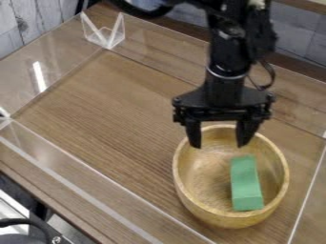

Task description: Put green object into wooden bowl

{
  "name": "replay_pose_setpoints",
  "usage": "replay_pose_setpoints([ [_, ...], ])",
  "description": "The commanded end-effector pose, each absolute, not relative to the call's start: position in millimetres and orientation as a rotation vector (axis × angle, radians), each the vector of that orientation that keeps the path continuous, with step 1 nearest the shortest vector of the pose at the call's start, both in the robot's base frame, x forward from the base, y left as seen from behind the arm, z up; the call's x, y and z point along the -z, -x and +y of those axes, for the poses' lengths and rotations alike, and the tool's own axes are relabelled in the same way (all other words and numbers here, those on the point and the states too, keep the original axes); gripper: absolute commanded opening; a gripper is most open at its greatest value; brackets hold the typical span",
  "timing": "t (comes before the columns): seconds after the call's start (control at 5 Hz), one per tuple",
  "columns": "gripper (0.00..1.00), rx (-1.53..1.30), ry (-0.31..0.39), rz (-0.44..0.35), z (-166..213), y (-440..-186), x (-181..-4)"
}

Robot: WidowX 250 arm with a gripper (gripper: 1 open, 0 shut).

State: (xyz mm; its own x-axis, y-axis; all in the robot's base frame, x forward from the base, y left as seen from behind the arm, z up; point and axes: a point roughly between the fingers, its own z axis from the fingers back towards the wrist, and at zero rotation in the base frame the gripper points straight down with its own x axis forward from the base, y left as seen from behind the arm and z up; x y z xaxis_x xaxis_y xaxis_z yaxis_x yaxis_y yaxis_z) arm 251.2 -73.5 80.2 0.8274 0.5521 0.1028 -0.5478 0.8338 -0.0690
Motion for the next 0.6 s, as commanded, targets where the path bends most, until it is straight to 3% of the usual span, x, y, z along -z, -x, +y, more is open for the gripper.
replay_pose_setpoints([
  [0.0, 1.0, -0.642, 0.095, -0.197, -87.9, -257.7, -102.5],
  [0.4, 1.0, -0.66, 0.128, -0.219, -109.1, -245.2, -102.6],
])
